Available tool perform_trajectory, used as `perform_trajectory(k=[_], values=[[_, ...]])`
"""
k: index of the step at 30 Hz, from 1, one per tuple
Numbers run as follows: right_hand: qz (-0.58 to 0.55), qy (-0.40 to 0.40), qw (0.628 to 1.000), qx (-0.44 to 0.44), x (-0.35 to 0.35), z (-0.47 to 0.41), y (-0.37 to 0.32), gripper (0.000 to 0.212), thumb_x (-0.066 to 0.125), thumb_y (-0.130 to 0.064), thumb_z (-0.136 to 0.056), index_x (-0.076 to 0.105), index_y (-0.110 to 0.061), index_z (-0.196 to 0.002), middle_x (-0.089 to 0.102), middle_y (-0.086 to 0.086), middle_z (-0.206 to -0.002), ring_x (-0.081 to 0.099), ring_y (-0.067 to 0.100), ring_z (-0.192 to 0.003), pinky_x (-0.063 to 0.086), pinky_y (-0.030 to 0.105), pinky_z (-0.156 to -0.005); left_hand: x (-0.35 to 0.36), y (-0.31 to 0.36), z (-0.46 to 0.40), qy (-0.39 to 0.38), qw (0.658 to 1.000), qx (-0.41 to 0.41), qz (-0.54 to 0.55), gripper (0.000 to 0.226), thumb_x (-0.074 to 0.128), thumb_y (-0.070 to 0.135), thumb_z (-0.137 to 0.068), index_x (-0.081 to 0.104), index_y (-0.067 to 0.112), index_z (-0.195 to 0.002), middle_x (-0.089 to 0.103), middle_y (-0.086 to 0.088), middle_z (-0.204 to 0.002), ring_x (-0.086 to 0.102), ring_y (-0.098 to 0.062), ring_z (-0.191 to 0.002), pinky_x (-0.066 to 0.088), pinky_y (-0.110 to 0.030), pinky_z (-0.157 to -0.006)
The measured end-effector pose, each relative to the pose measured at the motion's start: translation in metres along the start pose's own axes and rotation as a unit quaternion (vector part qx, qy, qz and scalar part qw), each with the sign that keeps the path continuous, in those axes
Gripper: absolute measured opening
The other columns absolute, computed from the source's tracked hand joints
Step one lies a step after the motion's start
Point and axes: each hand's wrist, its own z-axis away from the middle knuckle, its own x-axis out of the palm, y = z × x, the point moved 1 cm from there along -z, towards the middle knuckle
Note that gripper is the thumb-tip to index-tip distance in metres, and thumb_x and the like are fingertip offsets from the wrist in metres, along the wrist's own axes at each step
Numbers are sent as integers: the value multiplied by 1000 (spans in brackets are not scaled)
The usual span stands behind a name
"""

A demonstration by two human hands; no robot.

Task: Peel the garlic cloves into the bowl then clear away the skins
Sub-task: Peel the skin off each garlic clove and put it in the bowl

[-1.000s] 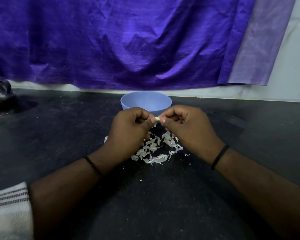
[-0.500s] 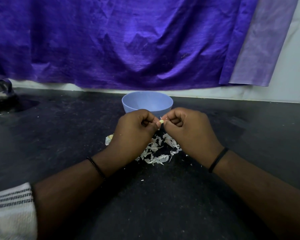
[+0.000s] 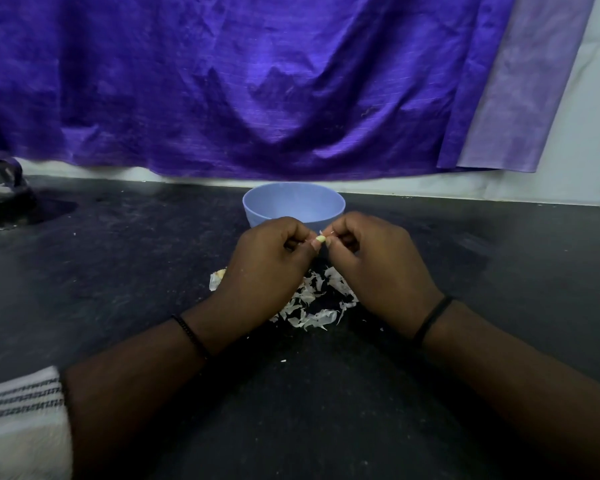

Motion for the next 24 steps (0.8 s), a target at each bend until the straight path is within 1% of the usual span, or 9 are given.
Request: perform_trajectory(k=[3,6,8,11,14,17,19,23,24], values=[[22,-3,999,-27,-1,0,-2,8,62,-24,-92,69,-20,-95,67,-4,-87,61,14,-78,52,41,-69,-1,0,-1,14,1000,11,-15,8,69,22,-91,74,19,-85,60,16,-58,60,1,-59,44,-16,-57],[34,-3,998,-43,-2,0,-4,7,63,-23,-91,68,-19,-92,65,-3,-83,59,14,-74,51,40,-65,-1,0,0,15,999,22,-28,10,70,22,-91,75,17,-84,59,15,-59,58,1,-58,43,-17,-57],[26,6,999,-46,-2,1,-4,5,65,-21,-89,69,-18,-90,65,-3,-80,59,13,-71,51,40,-63,-3,1,0,10,999,28,-31,12,69,21,-91,75,15,-83,59,15,-59,57,2,-56,40,-16,-55],[-11,14,999,-36,-2,0,-3,2,68,-18,-87,70,-18,-88,66,-5,-77,60,10,-69,52,39,-63,-4,0,-2,-4,1000,20,-12,12,69,19,-92,75,12,-84,60,12,-57,55,1,-51,42,-17,-52],[-51,7,998,-19,-3,1,-2,3,68,-16,-88,70,-18,-88,67,-7,-77,62,8,-71,52,34,-64,-7,1,-2,-39,999,-3,36,11,66,15,-93,73,9,-87,61,5,-55,52,1,-40,40,-13,-45],[-83,-1,997,-2,-3,1,-2,4,68,-15,-88,69,-18,-88,68,-6,-76,63,8,-71,52,28,-63,-10,3,-3,-75,993,-29,82,11,63,12,-95,72,10,-89,63,-12,-57,48,-2,-36,39,-15,-40],[-105,-4,994,13,-3,2,-2,4,68,-15,-89,69,-19,-87,68,-6,-75,63,7,-70,51,20,-61,-11,4,-2,-89,990,-44,105,11,62,13,-95,72,11,-92,63,-16,-58,47,-4,-35,38,-17,-37],[-123,-8,992,37,-4,2,-1,7,66,-15,-90,68,-21,-87,66,-8,-71,60,2,-65,46,12,-56,-10,5,-2,-107,984,-60,128,12,59,12,-97,69,7,-97,61,-2,-55,49,-2,-35,36,-17,-34],[-126,-7,991,41,-4,1,-2,7,66,-14,-90,68,-20,-87,65,-9,-70,59,0,-64,44,10,-56,-9,5,-2,-107,983,-64,132,12,59,12,-97,69,6,-98,61,-1,-57,50,-3,-37,37,-18,-34]])
